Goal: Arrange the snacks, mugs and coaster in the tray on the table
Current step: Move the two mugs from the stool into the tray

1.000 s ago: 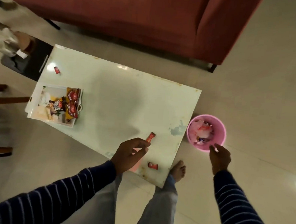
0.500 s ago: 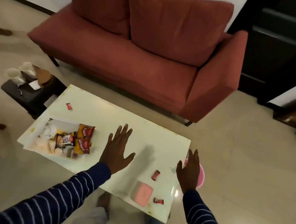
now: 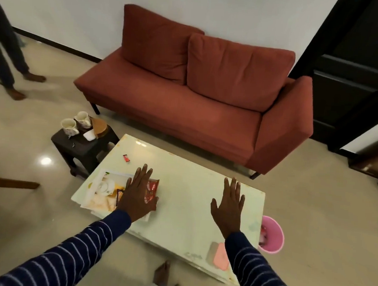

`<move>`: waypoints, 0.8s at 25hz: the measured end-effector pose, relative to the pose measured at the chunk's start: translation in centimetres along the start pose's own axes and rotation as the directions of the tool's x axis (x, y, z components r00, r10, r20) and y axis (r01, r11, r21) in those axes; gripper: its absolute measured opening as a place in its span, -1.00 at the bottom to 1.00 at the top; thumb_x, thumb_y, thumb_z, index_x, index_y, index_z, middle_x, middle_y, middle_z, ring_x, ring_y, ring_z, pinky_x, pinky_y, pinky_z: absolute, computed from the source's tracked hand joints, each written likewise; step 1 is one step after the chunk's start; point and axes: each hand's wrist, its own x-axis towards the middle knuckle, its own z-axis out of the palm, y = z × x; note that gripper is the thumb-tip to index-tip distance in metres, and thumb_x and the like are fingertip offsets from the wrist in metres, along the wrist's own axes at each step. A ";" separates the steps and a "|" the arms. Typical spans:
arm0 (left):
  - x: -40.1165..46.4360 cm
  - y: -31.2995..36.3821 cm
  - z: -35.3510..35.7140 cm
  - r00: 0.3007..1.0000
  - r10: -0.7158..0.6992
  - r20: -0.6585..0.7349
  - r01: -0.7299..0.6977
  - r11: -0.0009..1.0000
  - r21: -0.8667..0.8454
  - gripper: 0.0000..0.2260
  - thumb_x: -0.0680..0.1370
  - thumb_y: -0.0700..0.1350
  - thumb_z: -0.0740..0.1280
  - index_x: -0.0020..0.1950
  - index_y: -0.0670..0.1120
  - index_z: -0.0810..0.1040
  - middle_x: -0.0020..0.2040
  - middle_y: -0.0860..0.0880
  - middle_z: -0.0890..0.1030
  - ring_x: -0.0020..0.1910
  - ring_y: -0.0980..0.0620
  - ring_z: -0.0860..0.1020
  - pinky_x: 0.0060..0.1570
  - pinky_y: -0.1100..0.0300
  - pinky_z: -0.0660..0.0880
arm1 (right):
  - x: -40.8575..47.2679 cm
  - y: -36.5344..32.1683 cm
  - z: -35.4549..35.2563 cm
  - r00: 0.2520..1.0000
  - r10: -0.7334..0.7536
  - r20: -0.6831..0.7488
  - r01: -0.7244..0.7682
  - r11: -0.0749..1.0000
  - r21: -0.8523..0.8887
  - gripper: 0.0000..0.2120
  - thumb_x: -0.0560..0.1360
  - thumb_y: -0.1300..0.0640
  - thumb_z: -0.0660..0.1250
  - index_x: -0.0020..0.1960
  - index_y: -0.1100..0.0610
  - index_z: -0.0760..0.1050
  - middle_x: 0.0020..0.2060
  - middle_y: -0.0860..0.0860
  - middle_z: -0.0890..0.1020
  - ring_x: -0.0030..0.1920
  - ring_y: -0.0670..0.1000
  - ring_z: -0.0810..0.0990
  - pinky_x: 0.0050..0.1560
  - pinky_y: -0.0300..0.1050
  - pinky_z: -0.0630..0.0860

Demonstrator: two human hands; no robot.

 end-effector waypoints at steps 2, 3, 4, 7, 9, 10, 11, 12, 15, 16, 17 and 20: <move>-1.5 -1.7 -1.5 1.000 -0.020 -0.019 0.020 1.000 0.007 -0.19 0.52 0.05 0.40 0.61 -0.01 -0.02 0.61 0.03 -0.14 0.59 -0.02 -0.15 0.52 -0.08 -0.11 | 0.0 -2.6 0.6 0.998 -0.063 0.000 0.063 0.998 0.010 -0.23 0.53 0.05 0.30 0.62 0.06 -0.01 0.63 0.03 -0.09 0.62 0.08 -0.15 0.55 0.19 -0.11; -2.3 -2.7 -2.2 0.999 -0.030 -0.045 0.031 0.999 0.014 -0.20 0.53 0.06 0.40 0.61 -0.01 -0.02 0.60 0.04 -0.13 0.59 -0.02 -0.14 0.52 -0.09 -0.12 | -0.1 -3.8 1.1 0.995 -0.103 -0.006 0.103 0.995 0.004 -0.24 0.53 0.05 0.31 0.61 0.07 0.00 0.62 0.04 -0.09 0.62 0.09 -0.14 0.55 0.20 -0.10; -2.8 -3.6 -2.9 0.997 -0.039 -0.072 0.040 0.999 0.015 -0.19 0.53 0.05 0.41 0.61 -0.02 -0.01 0.61 0.03 -0.12 0.59 -0.02 -0.14 0.52 -0.10 -0.11 | -0.1 -5.1 1.5 0.992 -0.129 -0.003 0.128 0.992 -0.008 -0.24 0.53 0.05 0.31 0.61 0.07 0.01 0.62 0.05 -0.09 0.62 0.09 -0.14 0.55 0.20 -0.09; -3.9 -7.2 -5.6 0.996 -0.025 -0.083 0.030 0.998 0.051 -0.17 0.50 0.02 0.44 0.61 -0.05 0.01 0.62 -0.01 -0.09 0.58 -0.02 -0.13 0.52 -0.16 -0.07 | -1.0 -9.7 3.2 0.986 -0.164 0.027 0.164 0.986 0.012 -0.23 0.53 0.04 0.32 0.61 0.07 0.01 0.62 0.06 -0.09 0.62 0.10 -0.15 0.55 0.21 -0.09; -3.4 -9.8 -7.5 0.994 -0.005 -0.108 0.016 0.994 0.105 -0.16 0.49 0.03 0.45 0.61 -0.06 0.03 0.62 -0.02 -0.08 0.58 -0.02 -0.14 0.52 -0.20 -0.03 | -1.3 -12.8 4.4 0.977 -0.211 0.021 0.211 0.977 -0.007 -0.23 0.53 0.02 0.31 0.61 0.06 0.00 0.62 0.05 -0.10 0.61 0.10 -0.17 0.54 0.20 -0.12; -2.8 -11.3 -8.5 0.992 -0.017 -0.123 0.031 0.993 0.116 -0.16 0.49 0.04 0.45 0.61 -0.06 0.03 0.62 -0.02 -0.07 0.58 -0.02 -0.14 0.51 -0.20 -0.02 | -1.0 -14.4 5.0 0.973 -0.228 0.027 0.229 0.973 -0.012 -0.23 0.53 0.00 0.31 0.62 0.05 -0.01 0.62 0.05 -0.11 0.61 0.09 -0.19 0.53 0.20 -0.14; -2.0 -12.9 -9.5 0.990 -0.026 -0.140 0.042 0.992 0.116 -0.17 0.49 0.04 0.45 0.61 -0.07 0.03 0.62 -0.01 -0.08 0.57 -0.01 -0.15 0.51 -0.19 -0.03 | -0.4 -16.2 5.7 0.970 -0.240 0.036 0.241 0.970 -0.023 -0.23 0.54 -0.01 0.30 0.62 0.04 -0.01 0.62 0.04 -0.12 0.61 0.09 -0.20 0.53 0.19 -0.17; -1.2 -14.4 -10.3 0.986 -0.026 -0.163 0.046 0.992 0.119 -0.17 0.48 0.04 0.45 0.61 -0.07 0.04 0.62 0.00 -0.07 0.57 0.00 -0.16 0.51 -0.18 -0.04 | 0.1 -17.7 6.3 0.968 -0.246 0.046 0.248 0.968 -0.040 -0.23 0.53 -0.01 0.29 0.62 0.04 -0.01 0.62 0.04 -0.13 0.60 0.08 -0.21 0.52 0.19 -0.18; 1.8 -20.0 -12.9 0.983 -0.039 -0.179 0.063 0.989 0.132 -0.17 0.49 0.06 0.43 0.60 -0.06 0.03 0.62 -0.03 -0.06 0.58 -0.02 -0.15 0.50 -0.19 -0.02 | 2.6 -23.5 9.2 0.968 -0.250 0.031 0.251 0.965 -0.070 -0.23 0.53 -0.01 0.30 0.62 0.04 -0.01 0.62 0.04 -0.13 0.61 0.09 -0.20 0.52 0.19 -0.18; 3.0 -22.2 -13.8 0.986 -0.040 -0.164 0.061 0.990 0.128 -0.17 0.48 0.06 0.43 0.60 -0.05 0.02 0.62 -0.03 -0.06 0.58 -0.02 -0.16 0.50 -0.19 -0.03 | 3.6 -25.6 10.3 0.971 -0.236 0.038 0.239 0.968 -0.072 -0.22 0.53 -0.01 0.30 0.62 0.05 -0.02 0.62 0.04 -0.13 0.61 0.09 -0.19 0.53 0.20 -0.17; 4.2 -24.5 -14.8 0.987 -0.044 -0.152 0.064 0.990 0.128 -0.16 0.48 0.07 0.42 0.60 -0.04 0.00 0.62 -0.02 -0.07 0.58 -0.02 -0.16 0.49 -0.17 -0.04 | 4.5 -27.9 11.6 0.972 -0.232 0.045 0.235 0.969 -0.081 -0.22 0.53 0.00 0.30 0.62 0.05 -0.02 0.62 0.05 -0.13 0.61 0.10 -0.18 0.53 0.21 -0.15; 6.9 -30.9 -17.8 0.991 -0.049 -0.124 0.067 0.988 0.139 -0.16 0.48 0.07 0.40 0.61 -0.04 -0.01 0.62 -0.01 -0.10 0.57 -0.01 -0.18 0.50 -0.17 -0.05 | 6.1 -34.8 14.9 0.973 -0.216 0.077 0.222 0.972 -0.077 -0.22 0.53 -0.01 0.30 0.62 0.06 -0.03 0.62 0.05 -0.14 0.61 0.10 -0.18 0.54 0.23 -0.13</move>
